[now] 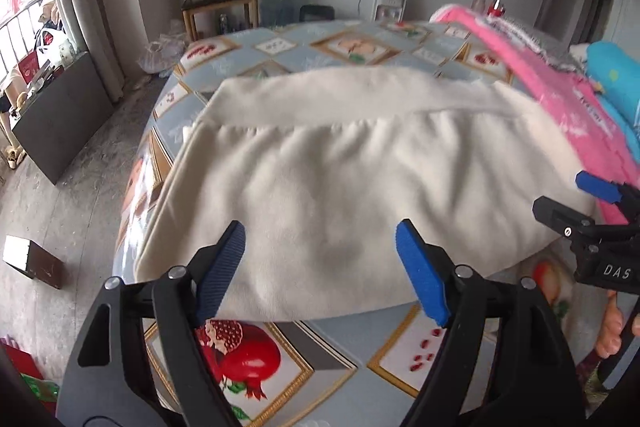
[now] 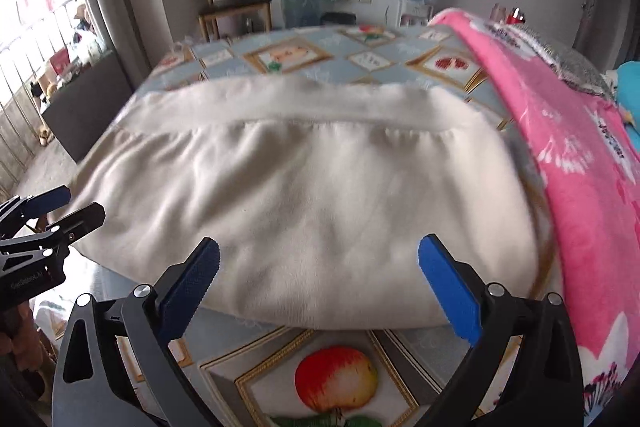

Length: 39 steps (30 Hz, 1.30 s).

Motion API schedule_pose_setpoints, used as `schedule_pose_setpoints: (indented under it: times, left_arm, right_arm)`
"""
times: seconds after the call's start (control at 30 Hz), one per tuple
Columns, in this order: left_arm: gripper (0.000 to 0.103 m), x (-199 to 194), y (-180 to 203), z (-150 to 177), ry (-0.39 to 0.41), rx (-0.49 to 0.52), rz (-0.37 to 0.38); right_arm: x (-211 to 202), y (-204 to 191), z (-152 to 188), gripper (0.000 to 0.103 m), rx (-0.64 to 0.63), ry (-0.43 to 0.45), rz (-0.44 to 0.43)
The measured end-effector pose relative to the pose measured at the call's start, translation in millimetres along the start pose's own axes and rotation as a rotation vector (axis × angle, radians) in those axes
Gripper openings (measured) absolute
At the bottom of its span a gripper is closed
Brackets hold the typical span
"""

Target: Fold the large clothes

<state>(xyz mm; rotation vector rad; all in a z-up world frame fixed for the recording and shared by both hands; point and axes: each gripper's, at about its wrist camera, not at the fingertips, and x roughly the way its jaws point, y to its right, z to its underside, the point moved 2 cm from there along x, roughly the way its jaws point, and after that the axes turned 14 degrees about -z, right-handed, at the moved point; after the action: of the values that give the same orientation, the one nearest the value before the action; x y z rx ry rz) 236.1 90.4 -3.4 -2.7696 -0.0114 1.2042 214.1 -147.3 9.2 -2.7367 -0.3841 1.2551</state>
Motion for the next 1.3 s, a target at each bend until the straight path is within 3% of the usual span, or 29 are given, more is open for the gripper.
schedule_pose_setpoints:
  times: [0.17, 0.37, 0.5, 0.6, 0.77, 0.83, 1.1, 1.3]
  left_arm:
    - [0.086, -48.4, -3.9, 3.5, 0.088, -0.036, 0.07]
    - [0.095, -99.2, 2.6, 9.0, 0.189, -0.003, 0.046]
    - [0.096, -122.3, 6.9, 7.9, 0.219, 0.0, 0.047]
    - [0.096, -130.9, 7.9, 6.2, 0.22, -0.012, 0.035]
    - [0.096, -133.7, 14.4, 3.3, 0.201, 0.019, -0.108]
    - [0.096, -134.1, 14.6, 4.1, 0.198, 0.02, -0.132]
    - [0.096, -121.8, 15.7, 11.9, 0.141, -0.058, -0.093]
    - [0.096, -100.4, 32.8, 21.9, 0.074, 0.003, -0.085]
  right_arm:
    - [-46.8, -4.4, 13.4, 0.097, -0.032, 0.108, 0.073]
    - [-84.4, -15.1, 23.0, 0.097, -0.129, 0.197, 0.161]
    - [-110.4, -22.4, 31.1, 0.097, -0.143, 0.251, 0.199]
    - [-124.0, -20.4, 34.9, 0.097, -0.095, 0.274, 0.195]
    - [-137.5, -10.8, 41.8, 0.097, -0.007, 0.292, 0.165]
    - [-137.9, -7.4, 42.5, 0.097, 0.014, 0.283, 0.161]
    - [-126.2, 3.3, 49.0, 0.097, 0.091, 0.221, 0.169]
    - [-111.8, 7.9, 56.0, 0.097, 0.114, 0.16, 0.188]
